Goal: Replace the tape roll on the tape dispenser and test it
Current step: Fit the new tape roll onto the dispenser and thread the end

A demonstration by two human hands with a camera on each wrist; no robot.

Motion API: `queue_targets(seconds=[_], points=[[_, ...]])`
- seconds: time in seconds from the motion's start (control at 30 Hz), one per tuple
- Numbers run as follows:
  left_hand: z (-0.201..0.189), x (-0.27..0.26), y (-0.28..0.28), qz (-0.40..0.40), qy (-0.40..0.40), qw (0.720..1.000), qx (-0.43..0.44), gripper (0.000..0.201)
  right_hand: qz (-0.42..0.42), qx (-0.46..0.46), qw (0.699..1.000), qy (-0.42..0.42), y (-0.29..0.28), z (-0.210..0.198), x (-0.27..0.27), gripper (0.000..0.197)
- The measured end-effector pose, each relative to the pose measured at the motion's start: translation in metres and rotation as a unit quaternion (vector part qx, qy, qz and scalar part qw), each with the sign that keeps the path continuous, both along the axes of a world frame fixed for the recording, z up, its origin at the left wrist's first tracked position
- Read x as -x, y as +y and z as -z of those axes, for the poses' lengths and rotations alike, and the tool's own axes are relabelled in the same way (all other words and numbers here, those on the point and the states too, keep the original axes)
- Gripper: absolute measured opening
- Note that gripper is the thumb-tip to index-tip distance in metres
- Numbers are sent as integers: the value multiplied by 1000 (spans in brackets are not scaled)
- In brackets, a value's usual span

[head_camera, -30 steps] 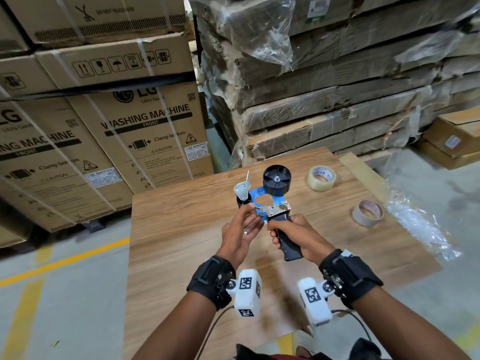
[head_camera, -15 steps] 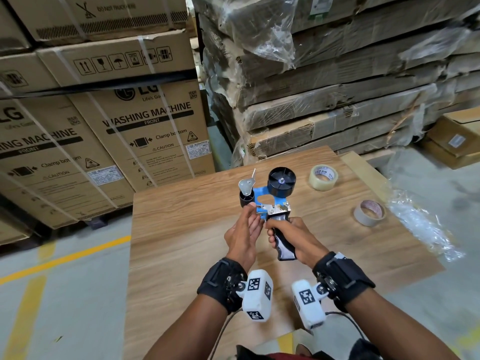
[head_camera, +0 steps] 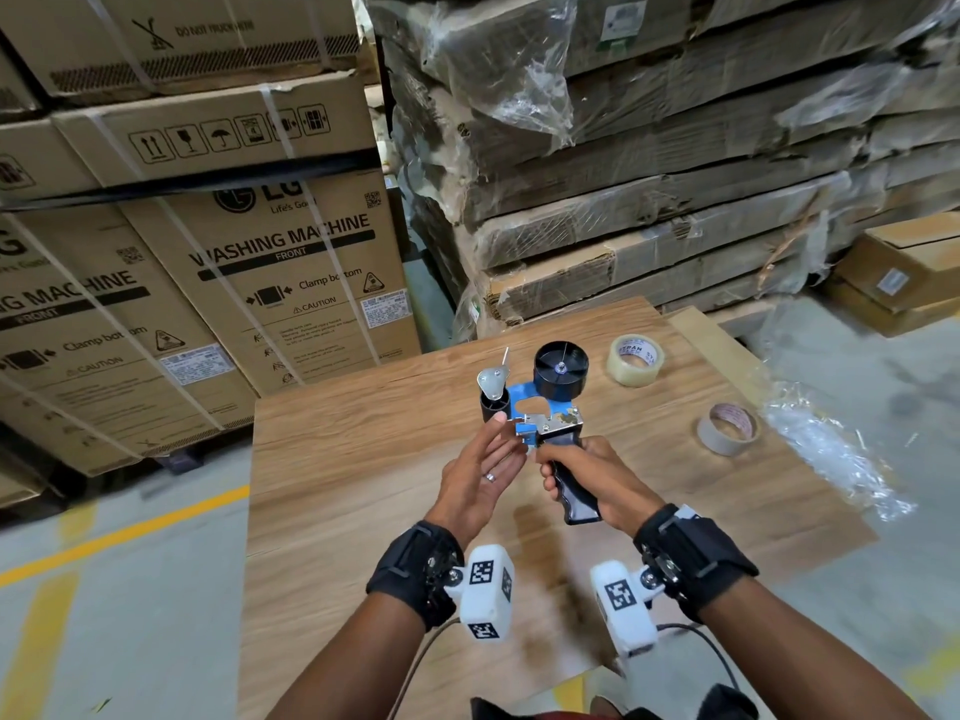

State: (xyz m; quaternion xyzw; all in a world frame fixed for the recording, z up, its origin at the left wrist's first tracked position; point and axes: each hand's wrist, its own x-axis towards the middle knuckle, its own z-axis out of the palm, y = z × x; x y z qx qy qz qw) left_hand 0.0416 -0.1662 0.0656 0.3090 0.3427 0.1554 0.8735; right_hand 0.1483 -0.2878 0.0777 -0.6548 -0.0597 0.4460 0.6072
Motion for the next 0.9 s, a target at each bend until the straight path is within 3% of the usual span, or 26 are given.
queue_targets(seconds=[0.67, 0.9], points=[[17, -12, -20, -28, 15, 999, 12, 48, 37, -16, 999, 27, 0, 12, -10, 5], [23, -15, -15, 22, 42, 999, -23, 52, 31, -19, 999, 30, -4, 19, -18, 5]])
